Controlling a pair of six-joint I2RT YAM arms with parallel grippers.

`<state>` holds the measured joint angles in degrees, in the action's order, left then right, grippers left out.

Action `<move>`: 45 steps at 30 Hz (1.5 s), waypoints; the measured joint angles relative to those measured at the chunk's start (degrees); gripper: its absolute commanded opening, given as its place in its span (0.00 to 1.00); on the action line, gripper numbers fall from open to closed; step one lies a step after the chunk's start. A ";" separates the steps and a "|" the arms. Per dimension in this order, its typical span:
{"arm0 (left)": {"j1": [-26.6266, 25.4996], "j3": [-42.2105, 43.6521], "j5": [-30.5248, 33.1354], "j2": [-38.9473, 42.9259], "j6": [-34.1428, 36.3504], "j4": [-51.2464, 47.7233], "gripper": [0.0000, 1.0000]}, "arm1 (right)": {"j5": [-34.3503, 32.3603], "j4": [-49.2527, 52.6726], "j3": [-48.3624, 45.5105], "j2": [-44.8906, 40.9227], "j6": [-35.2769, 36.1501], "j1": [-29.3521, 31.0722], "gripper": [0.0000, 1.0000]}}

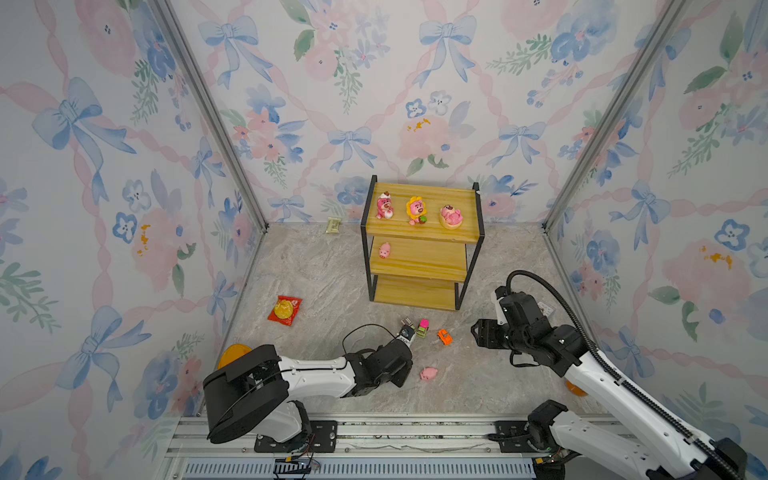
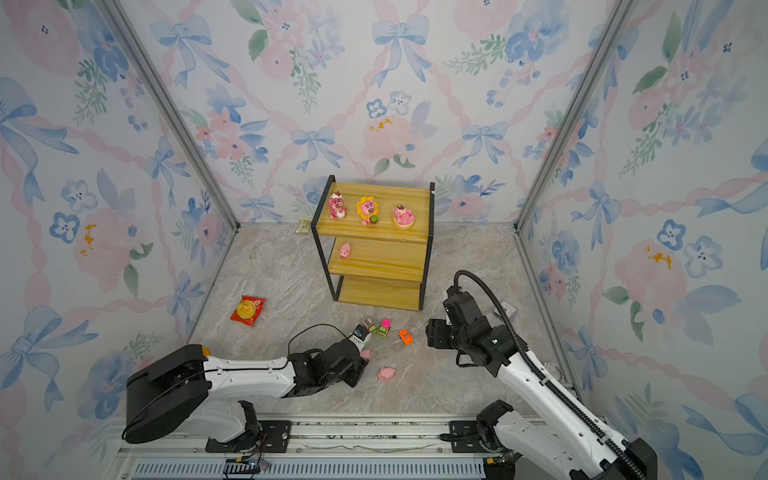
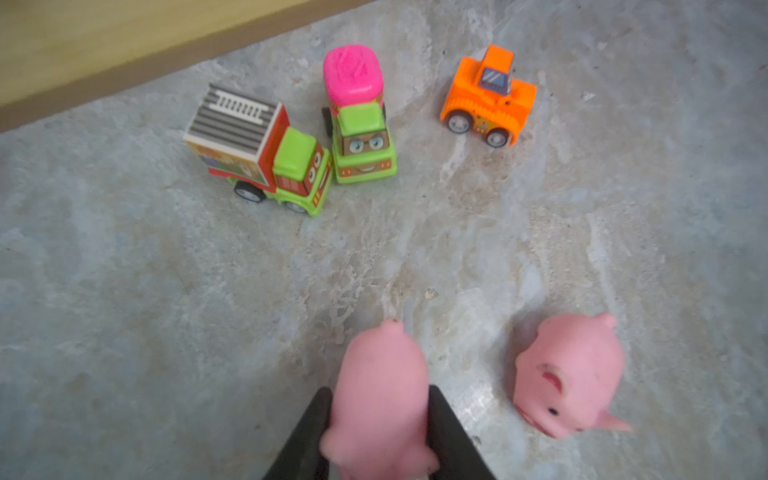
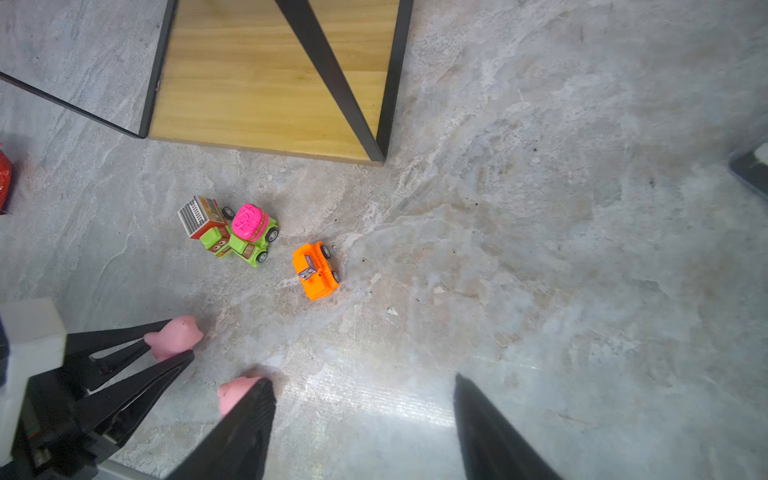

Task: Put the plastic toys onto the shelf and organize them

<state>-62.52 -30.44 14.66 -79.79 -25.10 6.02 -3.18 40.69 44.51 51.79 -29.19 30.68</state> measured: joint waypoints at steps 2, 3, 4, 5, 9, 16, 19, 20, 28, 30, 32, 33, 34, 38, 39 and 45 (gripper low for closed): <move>0.00 -1.38 0.39 1.75 0.68 -0.44 0.38 | 0.00 0.70 0.04 -0.92 0.31 -0.74 0.71; 0.02 -2.19 0.68 2.78 1.11 -0.50 0.39 | 0.00 1.16 0.07 -1.36 0.46 -1.14 0.71; 0.02 -3.04 1.05 3.74 1.68 -0.52 0.39 | -0.02 1.77 0.20 -1.75 0.68 -1.55 0.71; 0.24 -3.82 1.18 4.46 2.19 -0.46 0.39 | -0.02 2.27 0.42 -2.05 0.90 -1.88 0.71; 3.04 -7.76 1.16 6.38 4.15 0.63 0.39 | -0.02 3.58 1.66 -3.61 1.73 -3.28 0.71; 8.48 -15.04 1.22 3.10 7.87 4.57 0.39 | -0.04 5.64 2.32 -6.51 2.67 -5.66 0.71; 8.94 -18.69 0.90 0.17 9.51 4.63 0.43 | -0.04 6.19 2.32 -7.28 2.69 -6.05 0.71; 8.92 -18.99 0.52 -0.26 9.97 4.59 0.44 | -0.02 6.36 2.32 -7.54 2.69 -6.14 0.71; 8.92 -11.45 -0.42 3.56 9.22 2.36 0.50 | 4.15 6.38 1.20 -8.28 2.69 -6.29 0.71; 8.92 -8.52 -0.72 5.88 8.39 0.94 0.52 | 6.01 6.23 0.11 -8.22 2.64 -6.12 0.71; 8.92 -6.45 -1.01 7.63 7.30 -0.15 0.53 | 6.95 6.19 -0.81 -8.22 2.62 -5.40 0.71; 8.92 -5.40 -1.01 8.41 6.71 -0.33 0.53 | 7.28 6.16 -1.20 -8.24 2.54 -5.01 0.71; 8.92 -4.42 -1.01 9.05 6.03 -0.42 0.53 | 7.65 5.99 -1.62 -8.24 2.43 -4.63 0.71; 8.92 -2.51 -1.22 9.20 4.04 -0.37 0.57 | 9.40 4.96 -3.02 -7.10 2.32 -3.17 0.71; 8.92 -2.34 -1.51 8.81 3.78 -0.37 0.58 | 9.66 4.59 -3.39 -6.40 2.25 -2.25 0.71; 8.92 -2.40 -3.89 3.06 2.27 0.09 0.60 | 10.12 2.27 -4.70 -1.66 2.23 7.28 0.71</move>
<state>-53.60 -32.84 10.76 -76.73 -22.83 6.11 6.94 42.96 39.81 50.13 -26.96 37.95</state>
